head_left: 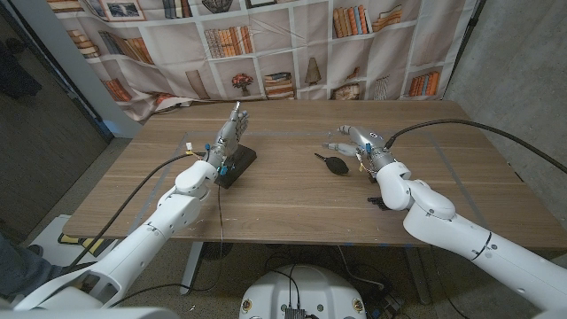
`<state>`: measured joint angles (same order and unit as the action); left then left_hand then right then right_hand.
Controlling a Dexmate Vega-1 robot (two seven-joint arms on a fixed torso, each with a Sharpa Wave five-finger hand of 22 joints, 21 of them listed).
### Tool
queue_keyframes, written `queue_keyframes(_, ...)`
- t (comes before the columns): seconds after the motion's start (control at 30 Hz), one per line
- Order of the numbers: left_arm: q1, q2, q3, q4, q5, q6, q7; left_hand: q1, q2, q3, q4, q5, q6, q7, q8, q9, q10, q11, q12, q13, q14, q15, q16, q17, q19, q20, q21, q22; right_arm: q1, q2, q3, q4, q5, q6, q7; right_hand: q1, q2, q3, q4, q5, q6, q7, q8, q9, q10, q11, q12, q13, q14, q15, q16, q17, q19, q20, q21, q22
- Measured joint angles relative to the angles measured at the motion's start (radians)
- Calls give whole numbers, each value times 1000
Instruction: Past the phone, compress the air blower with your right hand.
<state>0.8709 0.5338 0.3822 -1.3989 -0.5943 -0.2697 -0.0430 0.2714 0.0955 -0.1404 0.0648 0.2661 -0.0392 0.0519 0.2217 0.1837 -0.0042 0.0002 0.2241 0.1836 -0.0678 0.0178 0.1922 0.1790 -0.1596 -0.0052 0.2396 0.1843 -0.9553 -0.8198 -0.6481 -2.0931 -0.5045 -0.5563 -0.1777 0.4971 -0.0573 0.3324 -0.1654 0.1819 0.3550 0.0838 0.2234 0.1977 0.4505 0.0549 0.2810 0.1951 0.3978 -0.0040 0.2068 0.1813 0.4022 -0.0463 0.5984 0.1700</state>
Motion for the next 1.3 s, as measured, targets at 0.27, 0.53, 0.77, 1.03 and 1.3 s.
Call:
queue_keyframes(0.27, -6, 2, 2, 1, 4, 2, -5, 0, 0, 0, 0, 0, 0, 0, 0, 0, 0, 0, 0, 0, 0, 0, 0, 0, 0, 0, 0, 0, 15, 12, -28, 22, -11, -14, 9, 18, 3, 4, -4, 0, -5, -5, -2, 0, -5, -5, -4, 0, -5, -5, 0, 0, -1, 1, -7, 0)
queue_keyframes(0.53, -10, 8, 2, -1, 6, 9, -5, 9, -9, 0, 0, 0, 0, 0, -4, 0, 0, 0, 0, 0, 0, 0, 0, 0, 0, 0, 0, 0, 29, 21, -52, 45, -27, -38, 21, 22, 7, 7, -2, 0, -5, -5, -5, 0, -5, -5, -4, 0, -5, -5, 0, 0, -1, 2, -12, 0)
queue_keyframes(0.77, -10, 12, 2, -7, 7, 13, -3, 9, -9, -4, -4, 0, 0, 0, -4, 0, 0, 0, 0, 0, 0, 0, 0, 0, 0, 0, -8, 0, 39, 24, -69, 64, -34, -46, 31, 28, 1, 7, -1, 0, -7, -8, -5, 0, -5, -5, -4, 0, -8, -8, 0, 0, -1, 2, -12, 0)
queue_keyframes(1.03, -11, 16, -1, -14, 10, 15, 3, 4, -4, -4, -4, -4, 2, -2, -4, 0, 0, 0, 0, 0, 0, 0, 0, 0, -11, 0, -8, 0, 44, 26, -85, 84, -44, -38, 30, 41, 7, 7, -1, 0, -11, -11, -5, 0, -9, -9, -8, 0, -8, -8, -4, 0, -1, 2, -18, 0)
queue_keyframes(1.3, -11, 16, -3, -16, 11, 15, 8, 8, 0, -4, -4, -4, 5, -5, -8, 0, 0, 0, -8, 0, 0, 0, 0, 0, -11, 0, -8, 0, 46, 32, -101, 108, -72, -38, 17, 58, 8, 11, -6, 0, -18, -18, -9, 0, -11, -11, -11, 0, -17, -17, -7, 0, -5, 5, -27, 0)
